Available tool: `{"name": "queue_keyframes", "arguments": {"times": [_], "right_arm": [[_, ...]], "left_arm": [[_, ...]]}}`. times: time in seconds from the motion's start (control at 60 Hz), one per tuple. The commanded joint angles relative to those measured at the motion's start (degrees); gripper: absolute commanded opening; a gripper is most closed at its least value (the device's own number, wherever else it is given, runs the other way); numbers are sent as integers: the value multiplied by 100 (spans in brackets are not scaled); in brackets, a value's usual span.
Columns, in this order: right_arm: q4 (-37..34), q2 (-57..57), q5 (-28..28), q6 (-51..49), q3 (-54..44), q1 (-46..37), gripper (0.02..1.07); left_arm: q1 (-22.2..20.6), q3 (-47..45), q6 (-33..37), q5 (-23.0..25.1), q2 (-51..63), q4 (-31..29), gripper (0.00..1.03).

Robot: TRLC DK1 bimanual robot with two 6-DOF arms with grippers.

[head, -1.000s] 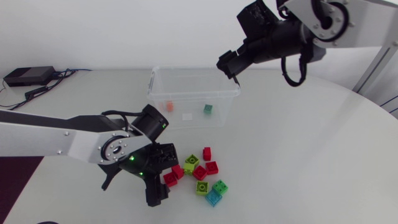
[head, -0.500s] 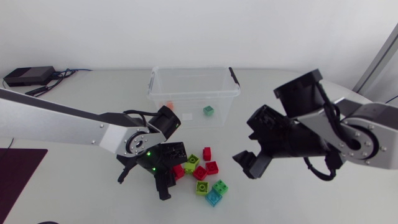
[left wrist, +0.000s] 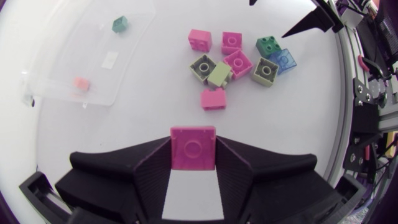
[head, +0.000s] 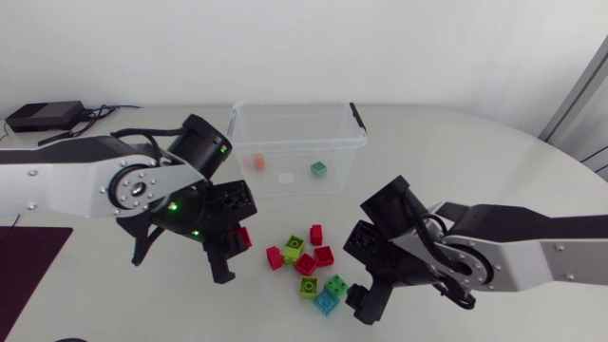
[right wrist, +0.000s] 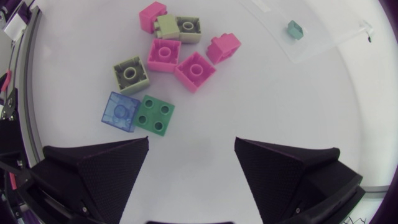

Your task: Pick up the duplo bricks and place them in the container

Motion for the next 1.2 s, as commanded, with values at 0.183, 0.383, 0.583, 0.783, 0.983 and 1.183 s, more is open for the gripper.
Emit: {"name": "queue_keyframes", "arguments": {"times": [0.183,0.383,0.583,0.783,0.983,1.183], "right_arm": [[-21,771,136,152,205,319,102],[-65,1158,303,240,662,346,102],[-232,1334,347,336,1057,486,102],[-303,1606,206,398,1207,486,94],[-285,1756,-163,152,1224,433,92],[-329,1659,-418,-226,1224,381,59]], "left_arm": [[177,156,-14,47,-828,-501,30],[204,226,-32,47,-1153,-686,30],[274,340,-32,47,-1267,-791,30],[441,841,-41,117,-1214,-747,30],[468,1588,-199,319,-801,-695,30],[450,1790,-296,319,-581,-519,30]]}}
